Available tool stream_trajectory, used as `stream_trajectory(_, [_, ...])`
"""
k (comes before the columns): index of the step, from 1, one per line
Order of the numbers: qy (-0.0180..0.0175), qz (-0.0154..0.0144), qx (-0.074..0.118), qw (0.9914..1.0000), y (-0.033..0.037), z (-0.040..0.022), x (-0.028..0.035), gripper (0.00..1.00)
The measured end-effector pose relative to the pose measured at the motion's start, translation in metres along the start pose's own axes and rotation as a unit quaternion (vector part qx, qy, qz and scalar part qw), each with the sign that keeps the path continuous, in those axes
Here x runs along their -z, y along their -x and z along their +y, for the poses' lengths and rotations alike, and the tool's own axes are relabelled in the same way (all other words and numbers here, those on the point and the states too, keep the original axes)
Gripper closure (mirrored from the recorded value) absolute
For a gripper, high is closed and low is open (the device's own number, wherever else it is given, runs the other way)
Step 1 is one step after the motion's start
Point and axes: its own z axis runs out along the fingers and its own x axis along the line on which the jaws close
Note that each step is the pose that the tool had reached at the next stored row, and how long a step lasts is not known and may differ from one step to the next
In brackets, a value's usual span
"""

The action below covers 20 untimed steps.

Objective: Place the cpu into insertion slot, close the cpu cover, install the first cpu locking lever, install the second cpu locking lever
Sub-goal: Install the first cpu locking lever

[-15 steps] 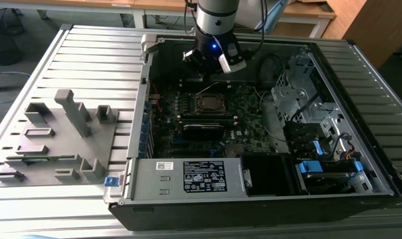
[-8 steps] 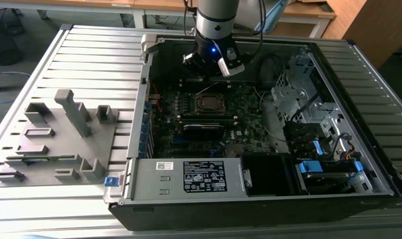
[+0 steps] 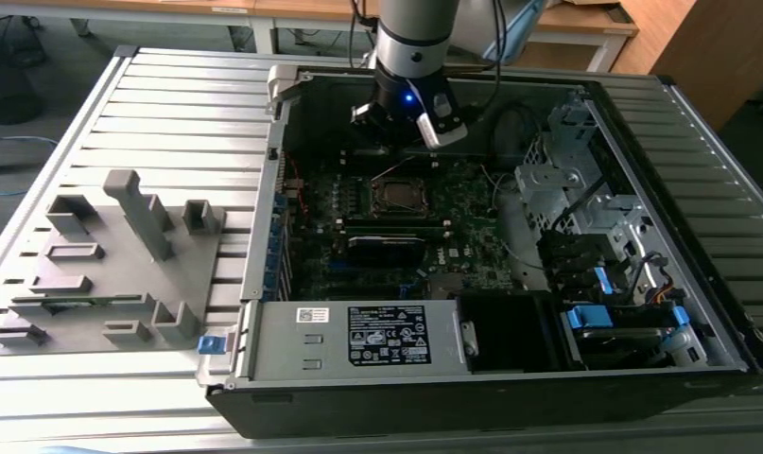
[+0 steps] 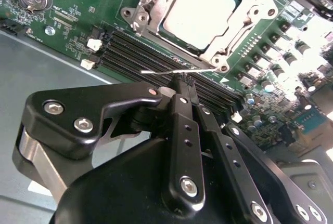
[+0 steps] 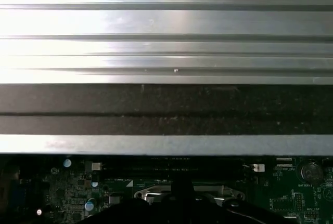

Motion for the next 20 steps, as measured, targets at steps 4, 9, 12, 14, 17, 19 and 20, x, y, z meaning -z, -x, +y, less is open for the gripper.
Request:
stream_trajectory(4, [0.0000, 0.0000, 0.000, 1.00000, 0.0032, 0.0005, -0.0018, 0.89])
stream_trajectory(9, [-0.0001, 0.0001, 0.000, 1.00000, 0.0077, 0.0004, -0.0040, 0.89])
stream_trajectory(12, [-0.0001, 0.0000, 0.000, 1.00000, 0.0090, 0.0002, -0.0054, 0.89])
stream_trajectory(14, [-0.0001, 0.0000, 0.000, 1.00000, 0.0091, -0.0001, -0.0071, 0.89])
stream_trajectory(17, [0.0000, 0.0000, 0.000, 1.00000, 0.0093, -0.0004, -0.0092, 0.89])
stream_trajectory(19, [-0.0002, -0.0003, -0.003, 1.00000, 0.0095, -0.0005, -0.0094, 0.89])
stream_trajectory(20, [-0.0002, -0.0010, -0.007, 0.99998, 0.0097, -0.0005, -0.0096, 0.89])
